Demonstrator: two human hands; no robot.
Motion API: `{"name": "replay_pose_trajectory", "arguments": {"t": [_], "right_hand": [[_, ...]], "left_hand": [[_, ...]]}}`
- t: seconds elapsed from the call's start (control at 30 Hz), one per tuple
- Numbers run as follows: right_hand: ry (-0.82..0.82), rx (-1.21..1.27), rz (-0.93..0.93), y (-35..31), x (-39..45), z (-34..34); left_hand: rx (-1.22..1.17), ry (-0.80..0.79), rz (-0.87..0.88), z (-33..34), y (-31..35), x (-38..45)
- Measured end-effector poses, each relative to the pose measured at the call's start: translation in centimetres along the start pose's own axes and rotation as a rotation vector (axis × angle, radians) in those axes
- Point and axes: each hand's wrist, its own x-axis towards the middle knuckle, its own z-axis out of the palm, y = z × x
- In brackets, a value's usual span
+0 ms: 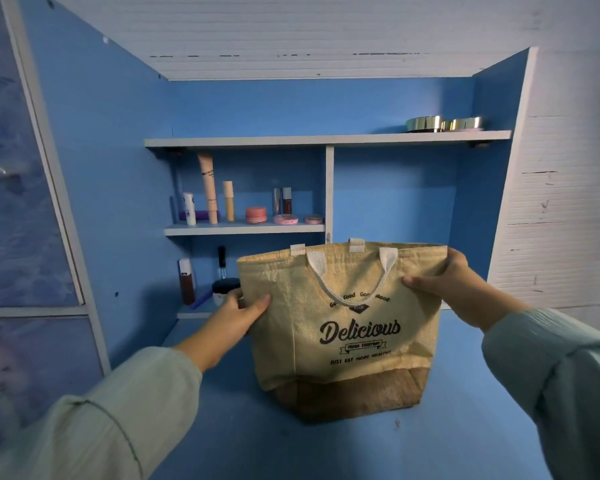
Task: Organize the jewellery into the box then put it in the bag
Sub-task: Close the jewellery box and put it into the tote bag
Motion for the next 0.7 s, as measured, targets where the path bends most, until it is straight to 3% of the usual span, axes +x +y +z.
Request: {"name": "replay_pose_trajectory", "arguments": {"t": [0.13,0.33,0.5,0.7], "right_hand": [[-0.094,0.073,0.085,2.0,0.3,0.1],[-0.027,0.211,0.021,1.1,2.3,1.1],[0.032,0.232,-0.062,0.1,3.4,2.1],[0.057,0.246,-0.035,2.1,3.0,3.3]], "left_hand": [[-0.184,0.098,-0.039,0.8,-0.3,0.8],[-0.273,0.194,-0.036,0.5,1.0,3.2],[-0.293,0.179,0.012,-0.3,2.0,5.6],[-0.259,0.170,-0.060,0.2,-0.1,6.9]]}}
